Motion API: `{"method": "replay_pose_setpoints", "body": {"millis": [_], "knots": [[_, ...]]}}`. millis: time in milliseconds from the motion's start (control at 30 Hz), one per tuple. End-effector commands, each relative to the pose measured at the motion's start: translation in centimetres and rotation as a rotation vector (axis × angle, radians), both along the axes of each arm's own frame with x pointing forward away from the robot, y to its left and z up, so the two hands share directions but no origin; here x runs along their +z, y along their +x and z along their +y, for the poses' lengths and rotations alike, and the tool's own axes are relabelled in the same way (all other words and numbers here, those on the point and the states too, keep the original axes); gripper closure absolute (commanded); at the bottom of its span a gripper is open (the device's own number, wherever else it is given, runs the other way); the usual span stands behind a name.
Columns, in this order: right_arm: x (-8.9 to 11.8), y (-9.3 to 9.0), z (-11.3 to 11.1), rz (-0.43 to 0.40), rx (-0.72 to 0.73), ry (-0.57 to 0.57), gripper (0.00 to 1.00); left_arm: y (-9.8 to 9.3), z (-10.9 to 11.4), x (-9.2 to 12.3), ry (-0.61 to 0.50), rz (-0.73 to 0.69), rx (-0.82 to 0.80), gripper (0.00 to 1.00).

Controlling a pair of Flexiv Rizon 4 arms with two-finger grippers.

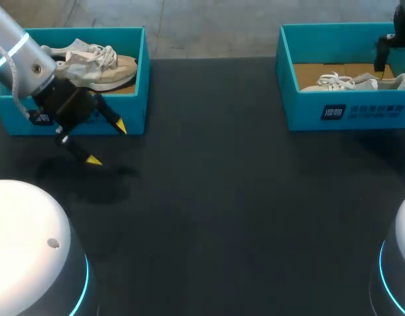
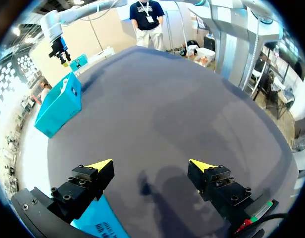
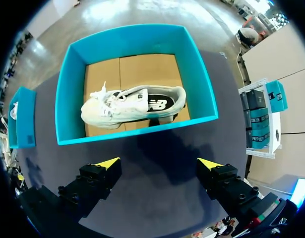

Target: Take the shoe out of the shoebox, open the shoe tongue, remove and reinsert the insole, then place the shoe into the shoebox

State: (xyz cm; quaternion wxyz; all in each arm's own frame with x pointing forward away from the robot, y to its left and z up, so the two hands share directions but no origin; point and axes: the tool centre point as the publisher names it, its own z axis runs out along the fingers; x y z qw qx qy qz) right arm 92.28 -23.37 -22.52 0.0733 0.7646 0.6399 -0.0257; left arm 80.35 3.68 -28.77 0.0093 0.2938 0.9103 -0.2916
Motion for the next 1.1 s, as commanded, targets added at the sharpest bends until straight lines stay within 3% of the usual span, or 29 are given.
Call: {"method": "replay_pose_setpoints", "body": {"millis": [33, 333, 633, 667, 700, 800, 1100], "knots": [[0.0, -0.1, 0.0, -0.001, 0.0, 0.0, 0.0, -0.1, 0.5, 3.0, 0.072, -0.026, -0.008, 0.0], [0.0, -0.1, 0.0, -0.001, 0.0, 0.0, 0.0, 0.2, 1.7, 6.2, 0.195, -0.097, 0.015, 0.0], [0.0, -0.1, 0.0, -0.001, 0.0, 0.0, 0.0, 0.2, 1.8, 6.4, 0.197, -0.097, 0.014, 0.0], [0.0, -0.1, 0.0, -0.001, 0.0, 0.0, 0.0, 1.3, 3.6, 8.9, 0.18, -0.086, -0.066, 0.0], [0.0, -0.1, 0.0, -0.001, 0.0, 0.0, 0.0, 1.7, 4.4, 10.0, 0.177, -0.084, -0.072, 0.0], [0.0, -0.1, 0.0, -0.001, 0.0, 0.0, 0.0, 2.5, 5.2, 11.0, 0.185, -0.083, -0.03, 0.0], [0.0, -0.1, 0.0, -0.001, 0.0, 0.0, 0.0, 1.0, 6.2, 11.8, 0.2, -0.078, -0.048, 0.0]]}}
